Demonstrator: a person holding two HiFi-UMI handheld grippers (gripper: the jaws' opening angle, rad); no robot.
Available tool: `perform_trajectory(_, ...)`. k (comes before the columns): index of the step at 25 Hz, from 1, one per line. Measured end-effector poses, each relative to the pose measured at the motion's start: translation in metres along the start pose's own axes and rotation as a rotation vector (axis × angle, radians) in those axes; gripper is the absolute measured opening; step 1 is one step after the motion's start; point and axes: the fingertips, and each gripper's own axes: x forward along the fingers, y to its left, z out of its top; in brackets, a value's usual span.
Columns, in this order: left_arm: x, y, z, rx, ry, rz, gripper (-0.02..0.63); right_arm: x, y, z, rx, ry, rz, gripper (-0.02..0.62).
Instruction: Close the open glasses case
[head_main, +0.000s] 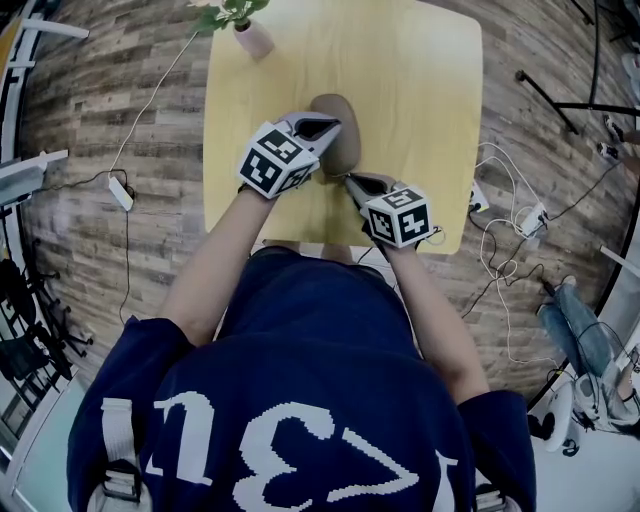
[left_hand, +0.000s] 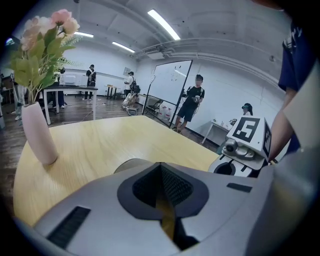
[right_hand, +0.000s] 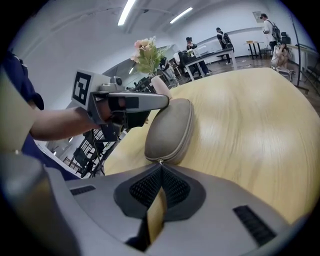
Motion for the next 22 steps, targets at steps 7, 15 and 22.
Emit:
perform_trajectory(7, 0.003, -0.005, 0.000, 0.024, 0.011, -0.011, 0.012, -0.012, -0.018, -0.001, 0.009, 0.003, -0.053, 0.021)
perform_trajectory(15, 0.002, -0.007, 0.000, 0.021, 0.020, -0.027, 0.012, -0.016, -0.048, 0.019, -0.057, 0.026, -0.119, 0.022)
perform_trajectory(22, 0.003, -0.005, 0.000, 0.012, 0.016, -0.019, 0.012, -0.004, -0.067, 0.051, -0.186, 0.043, -0.146, 0.022)
